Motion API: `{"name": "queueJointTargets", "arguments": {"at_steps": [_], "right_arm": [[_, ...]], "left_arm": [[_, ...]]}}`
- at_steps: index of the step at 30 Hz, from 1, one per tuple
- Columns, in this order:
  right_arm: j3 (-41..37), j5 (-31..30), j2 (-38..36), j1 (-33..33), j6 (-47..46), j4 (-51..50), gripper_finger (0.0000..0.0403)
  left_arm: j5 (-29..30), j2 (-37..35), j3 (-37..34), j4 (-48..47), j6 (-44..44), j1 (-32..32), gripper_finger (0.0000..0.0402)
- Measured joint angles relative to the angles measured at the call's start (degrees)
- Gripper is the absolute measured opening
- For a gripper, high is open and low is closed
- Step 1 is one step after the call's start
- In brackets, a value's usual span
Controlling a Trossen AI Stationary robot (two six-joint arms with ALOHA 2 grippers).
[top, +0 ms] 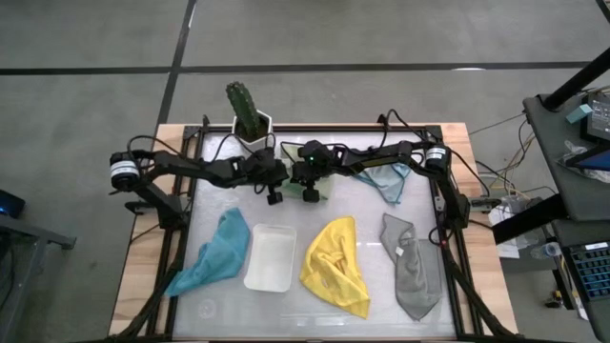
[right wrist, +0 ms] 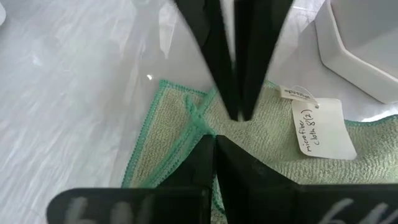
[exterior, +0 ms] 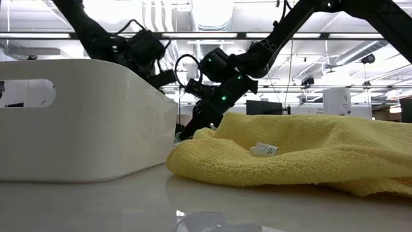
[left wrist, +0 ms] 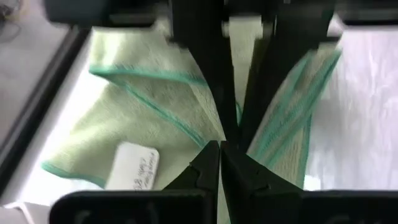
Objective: Fold microfiber towels
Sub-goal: Fold the green microfiber towel
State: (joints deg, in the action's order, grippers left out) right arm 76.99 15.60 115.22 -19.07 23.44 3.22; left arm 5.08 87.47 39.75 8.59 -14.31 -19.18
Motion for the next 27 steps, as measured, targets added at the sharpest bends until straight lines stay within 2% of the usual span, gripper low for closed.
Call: {"name": "queueJointTargets", "arguments": {"at_steps": [4, 18, 21, 27], "right_arm": [[0.0, 0.0, 0.0, 0.0, 0.1, 0.0, 0.0021], [0.9, -0.2, 0.0, 0.0, 0.1, 0.1, 0.0139], [1.5, -0.2, 0.0, 0.0, -0.1, 0.1, 0.0153], [1.6, -0.2, -2.0, -0.1, 0.0, -1.9, 0.0159]], "left_arm": [[0.0, -1.1, 0.0, -1.2, 3.0, 0.0, 0.0002], [-4.8, -0.4, -1.9, -2.5, 11.0, -1.4, 0.0004], [-5.2, -0.4, -1.9, -2.2, 12.4, -1.7, 0.0026], [-5.4, -0.7, -1.9, -1.8, 12.6, -2.7, 0.0115]]}}
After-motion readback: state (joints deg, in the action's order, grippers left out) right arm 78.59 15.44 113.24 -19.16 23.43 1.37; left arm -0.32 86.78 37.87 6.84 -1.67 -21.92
